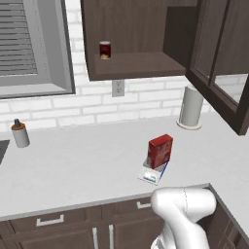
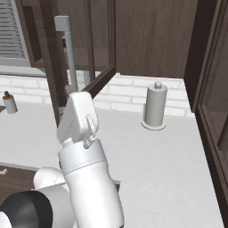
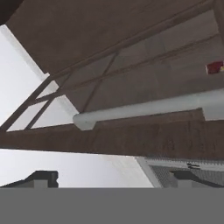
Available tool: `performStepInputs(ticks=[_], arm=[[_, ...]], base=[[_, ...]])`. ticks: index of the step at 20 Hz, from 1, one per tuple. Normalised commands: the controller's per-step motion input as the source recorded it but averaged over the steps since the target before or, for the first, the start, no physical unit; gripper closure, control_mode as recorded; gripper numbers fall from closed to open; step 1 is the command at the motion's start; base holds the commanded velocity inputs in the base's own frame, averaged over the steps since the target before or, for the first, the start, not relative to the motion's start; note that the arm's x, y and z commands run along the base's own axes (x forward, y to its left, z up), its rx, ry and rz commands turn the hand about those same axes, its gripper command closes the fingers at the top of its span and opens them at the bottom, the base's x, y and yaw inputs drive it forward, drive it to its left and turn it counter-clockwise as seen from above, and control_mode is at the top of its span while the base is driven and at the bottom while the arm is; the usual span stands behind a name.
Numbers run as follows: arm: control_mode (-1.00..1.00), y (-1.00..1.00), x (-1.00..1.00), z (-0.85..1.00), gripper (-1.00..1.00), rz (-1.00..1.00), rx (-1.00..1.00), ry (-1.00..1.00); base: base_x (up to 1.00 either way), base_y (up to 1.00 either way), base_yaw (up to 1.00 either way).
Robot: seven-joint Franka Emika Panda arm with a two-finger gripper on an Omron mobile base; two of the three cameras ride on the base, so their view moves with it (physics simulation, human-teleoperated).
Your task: Pick the cereal and place it on the digital scale for weighing, and close the cabinet.
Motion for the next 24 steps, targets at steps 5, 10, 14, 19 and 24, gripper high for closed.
performStepInputs(ticks=[5, 10, 14, 19, 24], arm=[[-1.00, 0.00, 0.43, -0.21, -1.00, 0.00, 0.20, -0.25], [-1.00, -0.12, 0.46, -0.03, -1.00, 0.03, 0.21, -0.14], [-1.00, 0.00, 0.62, -0.04, -1.00, 0.03, 0.18, -0.08], [-1.00, -0.01, 0.62, -0.01, -1.00, 0.07, 0.16, -0.03], [-1.00, 0.00, 0.33, 0.00, -1.00, 0.05, 0.16, -0.04]], base=[[0.00, 0.00, 0.00], [0.00, 0.00, 0.00], [0.00, 0.00, 0.00], [0.00, 0.00, 0.00], [0.00, 0.00, 0.00]])
